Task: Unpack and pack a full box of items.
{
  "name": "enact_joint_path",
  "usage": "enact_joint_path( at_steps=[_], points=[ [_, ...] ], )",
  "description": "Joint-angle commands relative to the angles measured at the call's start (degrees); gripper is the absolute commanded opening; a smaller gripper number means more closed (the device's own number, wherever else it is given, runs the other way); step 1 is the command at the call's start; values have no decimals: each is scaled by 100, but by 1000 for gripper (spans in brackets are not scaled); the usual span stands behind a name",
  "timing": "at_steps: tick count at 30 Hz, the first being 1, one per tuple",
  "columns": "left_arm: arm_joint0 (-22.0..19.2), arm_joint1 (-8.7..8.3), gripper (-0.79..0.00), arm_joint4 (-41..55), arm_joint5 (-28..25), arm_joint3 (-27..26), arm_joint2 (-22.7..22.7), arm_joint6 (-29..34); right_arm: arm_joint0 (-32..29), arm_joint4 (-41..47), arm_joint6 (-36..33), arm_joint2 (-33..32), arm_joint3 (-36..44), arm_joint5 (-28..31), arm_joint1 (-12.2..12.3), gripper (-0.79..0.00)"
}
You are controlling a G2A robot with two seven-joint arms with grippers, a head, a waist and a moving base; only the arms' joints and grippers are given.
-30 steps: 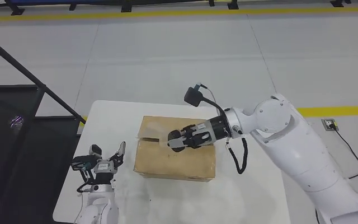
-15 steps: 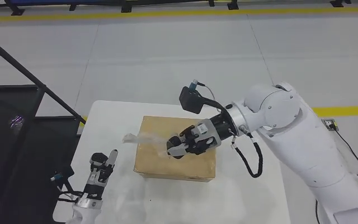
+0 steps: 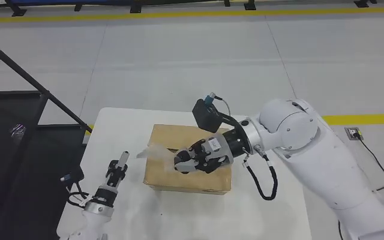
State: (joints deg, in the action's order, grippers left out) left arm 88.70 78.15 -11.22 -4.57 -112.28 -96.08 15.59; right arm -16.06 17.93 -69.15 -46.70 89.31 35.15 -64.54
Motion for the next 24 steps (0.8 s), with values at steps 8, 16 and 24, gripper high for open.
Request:
enact_joint_path(
  at_steps=[8,16,24],
  points=[
    [-426,-118,0,2084,1135,100,-392,2085,26,-590,927,328,-206,927,235,-785],
    [-683,-146,0,2873,1329,339,-351,2162,312,-617,1341,819,-451,1340,379,-785],
    [-844,-191,0,3504,1400,538,-393,2338,598,-610,1675,1271,-665,1674,506,-785]
  ],
)
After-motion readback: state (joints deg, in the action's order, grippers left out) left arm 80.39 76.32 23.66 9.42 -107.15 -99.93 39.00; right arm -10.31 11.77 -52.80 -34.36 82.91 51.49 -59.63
